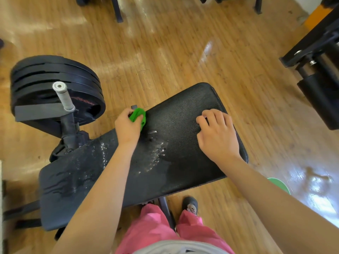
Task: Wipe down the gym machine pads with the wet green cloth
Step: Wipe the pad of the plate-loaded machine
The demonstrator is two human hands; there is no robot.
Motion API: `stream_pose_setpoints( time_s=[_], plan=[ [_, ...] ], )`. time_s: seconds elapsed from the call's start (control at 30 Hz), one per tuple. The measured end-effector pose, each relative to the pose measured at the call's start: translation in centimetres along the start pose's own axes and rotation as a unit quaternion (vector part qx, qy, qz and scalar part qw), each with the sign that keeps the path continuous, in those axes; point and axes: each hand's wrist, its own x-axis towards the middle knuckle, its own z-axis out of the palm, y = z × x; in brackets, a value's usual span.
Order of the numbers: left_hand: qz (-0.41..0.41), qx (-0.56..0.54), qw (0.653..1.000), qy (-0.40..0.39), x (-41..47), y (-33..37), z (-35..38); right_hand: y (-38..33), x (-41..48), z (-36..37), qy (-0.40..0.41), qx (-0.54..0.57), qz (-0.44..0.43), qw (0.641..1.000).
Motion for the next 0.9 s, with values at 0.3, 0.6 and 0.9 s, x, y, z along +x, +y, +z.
stream_pose_setpoints(
  time_s=[0.3,0.6,0.9],
  plan=[
    [-0.041,-0.017,0.999,0.026,-0.5,2.5,1.3,-0.1,0.1,-0.2,-0.016,-0.005,0.003,1.000],
    [0.015,-0.031,0.999,0.022,-1.7,2.1,2.4,-0.1,0.1,0.0,-0.009,-0.007,0.002,1.000],
    [-0.094,-0.003,0.992,0.080,-2.9,-0.8,-0.3,-0.1,0.1,0.0,-0.017,-0.011,0.004,1.000]
  ],
)
